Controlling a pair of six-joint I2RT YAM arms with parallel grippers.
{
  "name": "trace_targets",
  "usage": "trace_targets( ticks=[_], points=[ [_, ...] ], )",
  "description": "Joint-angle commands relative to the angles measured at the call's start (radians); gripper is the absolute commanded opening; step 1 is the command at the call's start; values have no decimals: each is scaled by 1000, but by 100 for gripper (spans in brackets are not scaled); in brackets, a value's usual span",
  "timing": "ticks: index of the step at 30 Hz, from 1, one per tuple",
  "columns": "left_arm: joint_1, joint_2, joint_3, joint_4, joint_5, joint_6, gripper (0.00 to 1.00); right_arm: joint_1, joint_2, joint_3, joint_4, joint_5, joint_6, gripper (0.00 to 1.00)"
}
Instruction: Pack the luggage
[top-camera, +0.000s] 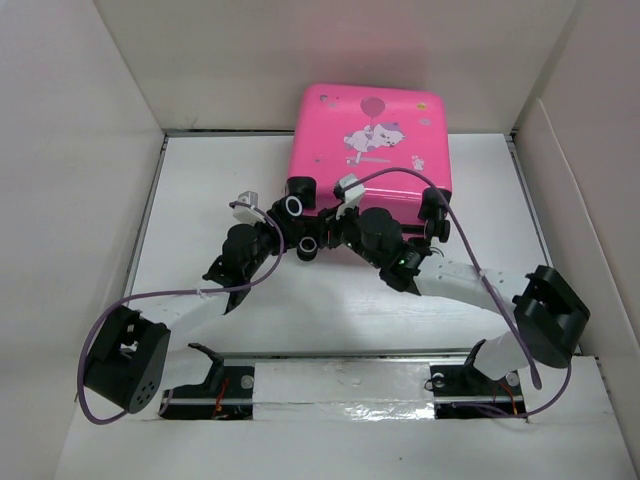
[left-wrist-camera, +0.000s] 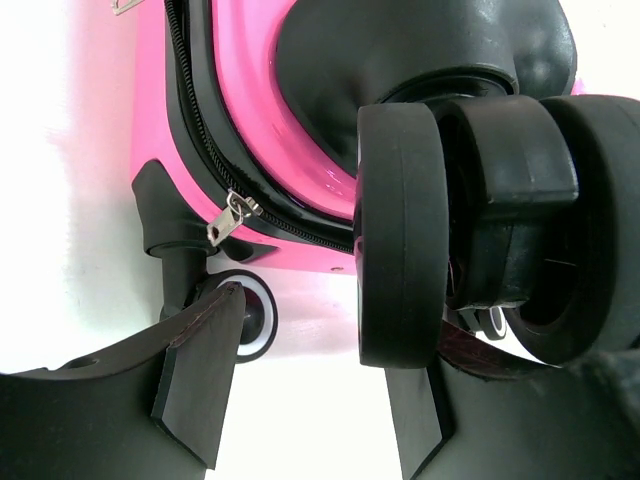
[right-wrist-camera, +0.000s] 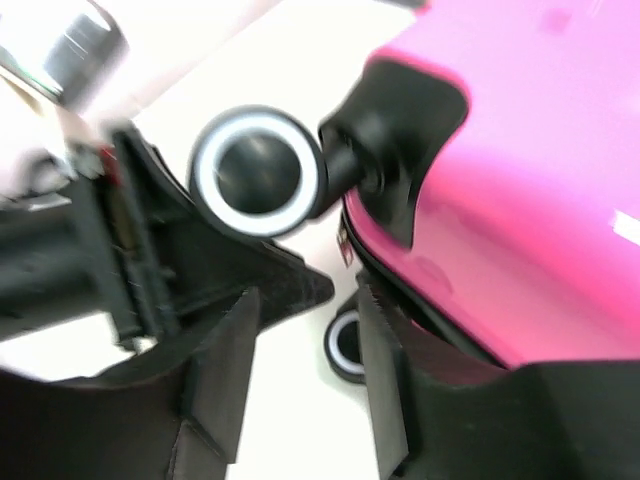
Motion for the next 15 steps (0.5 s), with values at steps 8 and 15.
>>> trace_targets(
  ticks=[8,15],
  points=[
    [11,-18,37,64,-51,26,50,-5,71,202,-66,-101,-26,71],
    [11,-26,33,64,-47,30,50,-25,119,211,19,-210,46,85]
  ],
)
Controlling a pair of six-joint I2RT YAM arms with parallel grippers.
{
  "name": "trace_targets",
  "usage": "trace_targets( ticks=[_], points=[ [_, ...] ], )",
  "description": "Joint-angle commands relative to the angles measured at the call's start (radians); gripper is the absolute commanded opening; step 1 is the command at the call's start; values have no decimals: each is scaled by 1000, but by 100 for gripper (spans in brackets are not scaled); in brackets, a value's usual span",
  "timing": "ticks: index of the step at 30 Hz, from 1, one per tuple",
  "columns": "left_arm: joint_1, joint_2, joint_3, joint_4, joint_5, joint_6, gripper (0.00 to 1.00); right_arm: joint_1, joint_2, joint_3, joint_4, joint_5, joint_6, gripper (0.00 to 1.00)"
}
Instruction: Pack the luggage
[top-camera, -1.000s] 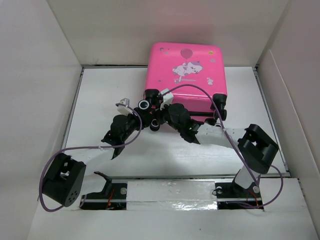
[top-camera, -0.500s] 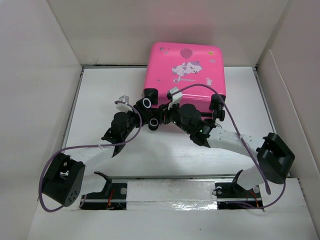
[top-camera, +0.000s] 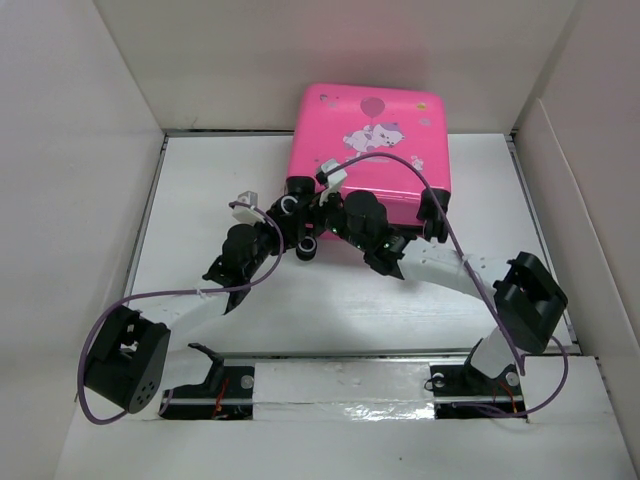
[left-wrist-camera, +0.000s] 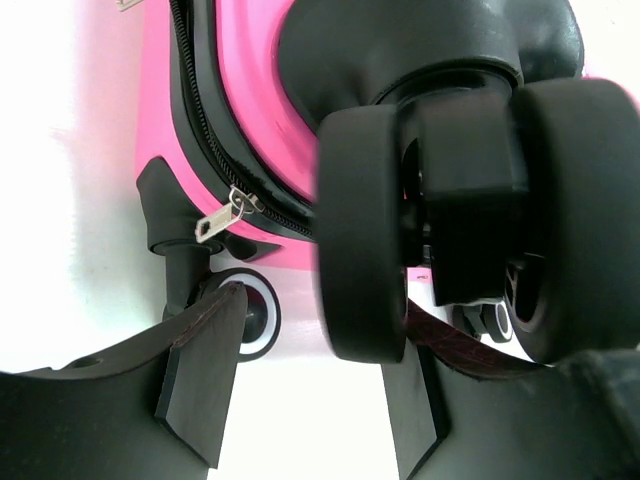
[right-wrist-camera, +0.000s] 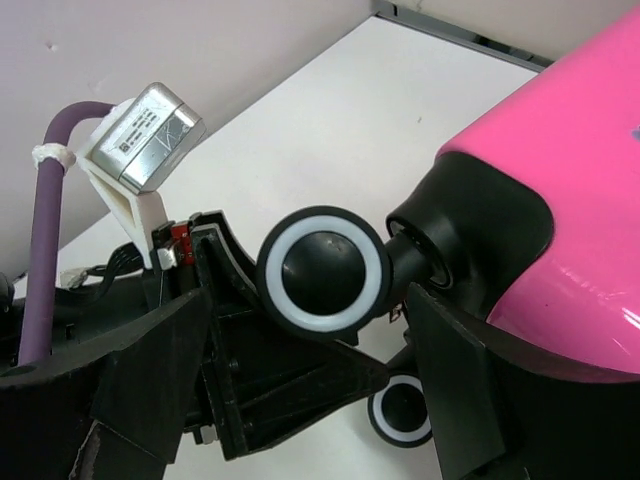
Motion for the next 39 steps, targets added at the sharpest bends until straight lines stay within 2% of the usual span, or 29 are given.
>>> trace_targets(
  ticks=[1,4,8,10,12,14,17,19,21,23,24,28,39],
  points=[
    [10,-26,33,70,-43,14,50,-15,12,32,48,-74,40,85],
    [10,-27,30,78,-35,11,50,-24,35,50,42,-68,59,84],
    [10,-27,25,87,-27,6,49,-43,49,46,77,-69,121,74],
    [10,-27,24,90,-27,8,49,-43,54,35,86,-68,147,65],
    [10,-26,21,93,-27,9,49,-43,49,24,94,-55,181,68],
    [10,-26,21,98,-27,9,49,-43,40,12,97,-37,213,78],
    [10,-27,19,102,-30,15,49,-43,37,-11,115,-22,243,80],
    [10,-33,21,101,-32,21,48,-43,47,-8,122,-22,253,76],
    [10,-41,22,98,-35,23,48,-43,63,-2,122,-22,261,67],
    [10,-47,21,90,-41,31,48,-52,69,-6,131,-22,270,57],
    [10,-55,19,87,-43,32,48,-52,69,-14,145,-22,276,47],
    [10,-69,14,81,-47,38,48,-63,54,-80,244,-25,310,33],
    [10,-154,-67,59,-37,40,47,-125,17,-313,641,-86,457,30]
  ],
)
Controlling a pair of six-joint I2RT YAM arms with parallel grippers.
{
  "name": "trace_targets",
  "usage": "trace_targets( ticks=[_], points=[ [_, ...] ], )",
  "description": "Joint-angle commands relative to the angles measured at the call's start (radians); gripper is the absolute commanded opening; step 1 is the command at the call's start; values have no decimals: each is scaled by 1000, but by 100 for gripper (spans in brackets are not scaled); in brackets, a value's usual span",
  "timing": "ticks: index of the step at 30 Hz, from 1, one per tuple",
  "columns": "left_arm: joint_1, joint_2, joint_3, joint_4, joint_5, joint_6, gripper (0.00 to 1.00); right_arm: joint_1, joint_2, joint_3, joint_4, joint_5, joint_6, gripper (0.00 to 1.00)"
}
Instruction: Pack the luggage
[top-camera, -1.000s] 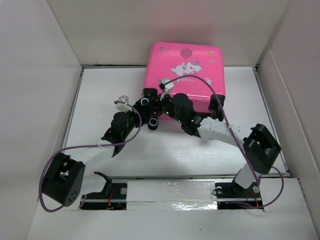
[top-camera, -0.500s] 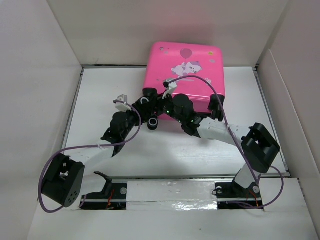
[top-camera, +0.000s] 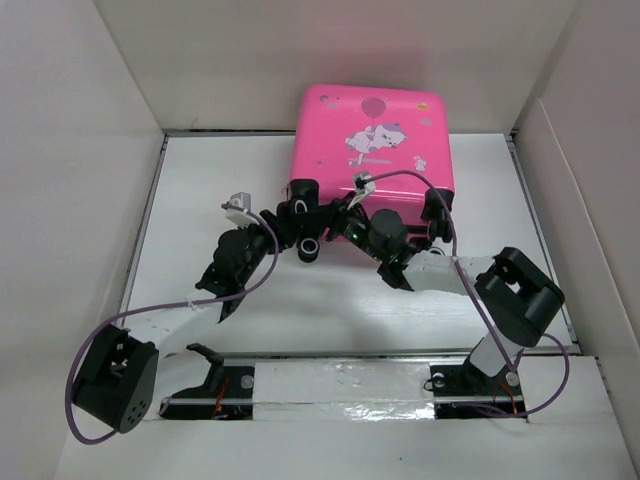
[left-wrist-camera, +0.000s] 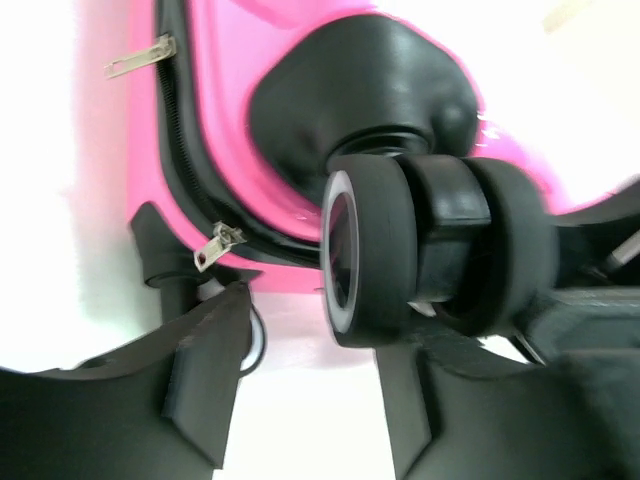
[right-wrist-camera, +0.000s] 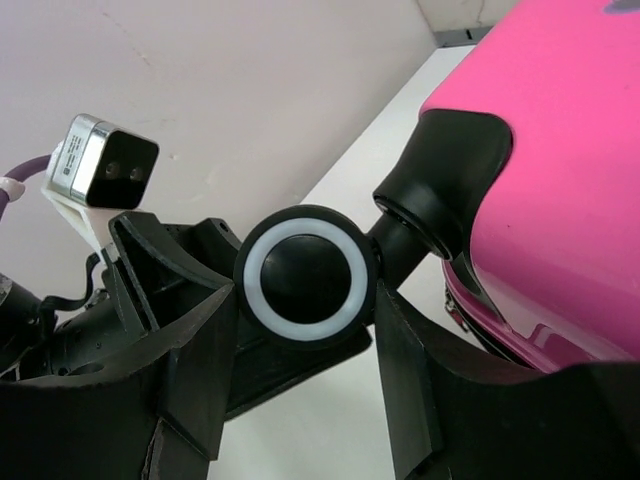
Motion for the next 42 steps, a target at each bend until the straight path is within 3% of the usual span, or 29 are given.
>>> trace_targets(
  ticks=[1,11,17,23,26,29,30,33,38,42],
  points=[
    [8,-62,-45,29,-20,7,44,-45,-13,-68,184,-26,64,30],
    [8,78,-38,55,51,39,34,-98,-45,-236,416,-89,165,30],
    [8,116,-67,94,75,61,29,-131,-151,-344,409,-89,150,30],
    [-10,110,-71,101,19,82,32,-142,-174,-352,378,-102,129,32],
    [-1,135,-35,114,11,96,34,-142,-142,-319,359,-118,121,39],
    [8,162,18,114,37,98,34,-122,-105,-266,268,-158,83,59],
    [8,164,34,116,42,98,34,-122,-96,-235,263,-168,75,70],
    [8,158,47,117,48,94,34,-99,-56,-189,249,-213,49,84],
    [8,155,51,119,62,87,34,-70,-2,-71,159,-238,12,93],
    [8,141,61,125,72,78,34,-59,38,-54,175,-222,29,87]
  ],
)
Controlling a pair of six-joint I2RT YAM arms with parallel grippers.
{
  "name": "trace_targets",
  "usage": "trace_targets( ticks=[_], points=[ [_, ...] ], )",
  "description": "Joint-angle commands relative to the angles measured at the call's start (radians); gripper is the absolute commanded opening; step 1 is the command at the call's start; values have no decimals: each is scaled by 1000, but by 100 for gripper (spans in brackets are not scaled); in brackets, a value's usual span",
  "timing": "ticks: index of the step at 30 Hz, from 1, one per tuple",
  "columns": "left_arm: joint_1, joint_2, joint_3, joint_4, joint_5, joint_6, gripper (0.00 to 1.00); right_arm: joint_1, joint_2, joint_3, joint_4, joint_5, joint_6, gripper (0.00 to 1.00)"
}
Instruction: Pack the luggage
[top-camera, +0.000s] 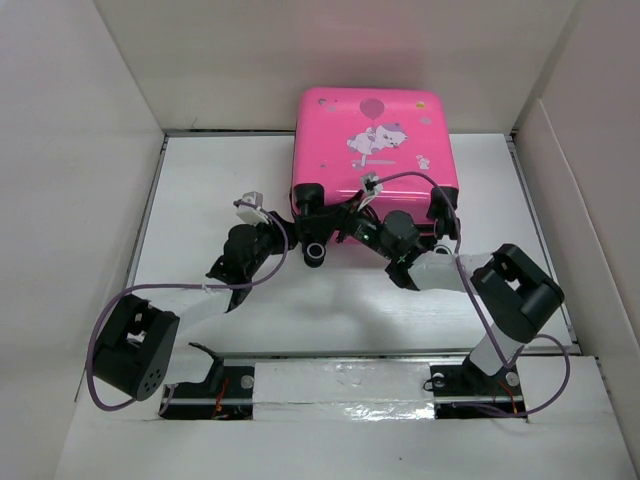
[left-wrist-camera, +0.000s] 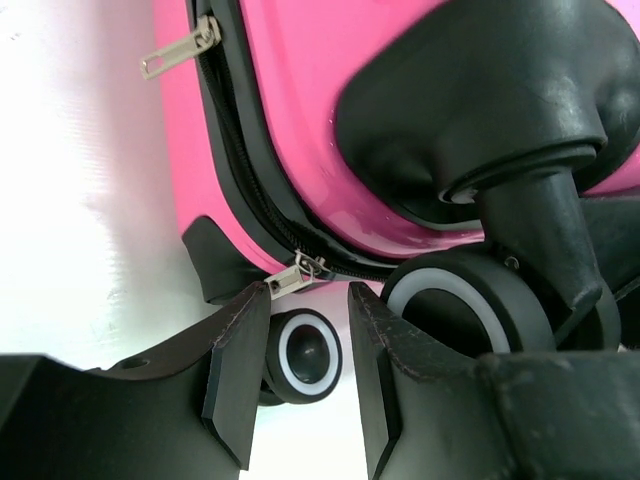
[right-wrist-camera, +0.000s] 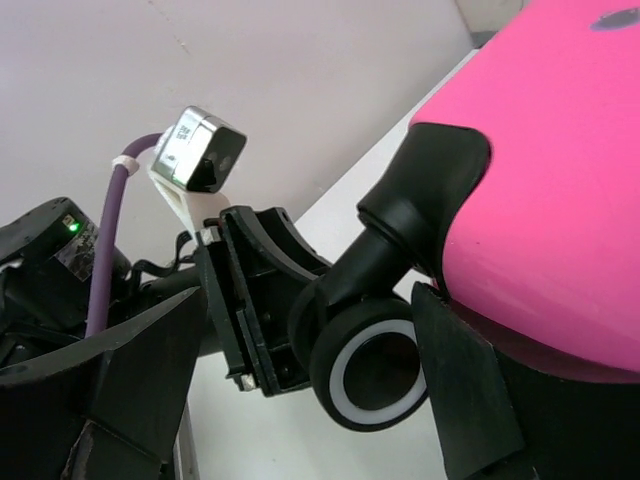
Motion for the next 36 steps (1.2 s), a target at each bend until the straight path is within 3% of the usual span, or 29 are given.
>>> trace_targets(
  ticks=[1,7,13,17,20,21,22,23,24,26,27,30,36],
  points=[
    [5,-30,44,58,24,-7,34,12,35,37,-2,-17,-8,87],
    [5,-30,49,89,71,-34,34,22,-4,-19,-1,61,-30,88],
    [5,-12,70,129,140,-77,34,11,-168,-116,-88,147,-120,95],
    [-16,-18,93,121,145,-80,34,0,-277,-167,-169,204,-163,90],
    [-25,-29,103,115,144,-85,34,0,-346,-193,-218,236,-188,70],
    [-25,-33,104,115,145,-86,34,0,-356,-194,-228,238,-200,47],
    [-25,-32,106,117,145,-88,34,-9,-369,-193,-237,241,-203,34],
    [-25,-33,106,120,151,-94,34,-9,-370,-190,-247,235,-206,28],
    [-25,-32,106,123,156,-99,34,-9,-370,-185,-248,230,-208,29],
    [-25,-29,103,138,171,-114,34,-9,-351,-176,-242,209,-206,44],
    [-25,-27,101,146,179,-119,34,-9,-337,-158,-243,196,-193,67],
    [-25,-26,95,178,216,-142,35,-27,-285,-157,-165,153,-133,95],
    [-25,10,67,282,308,-192,35,-63,-121,-210,171,41,111,100]
  ],
)
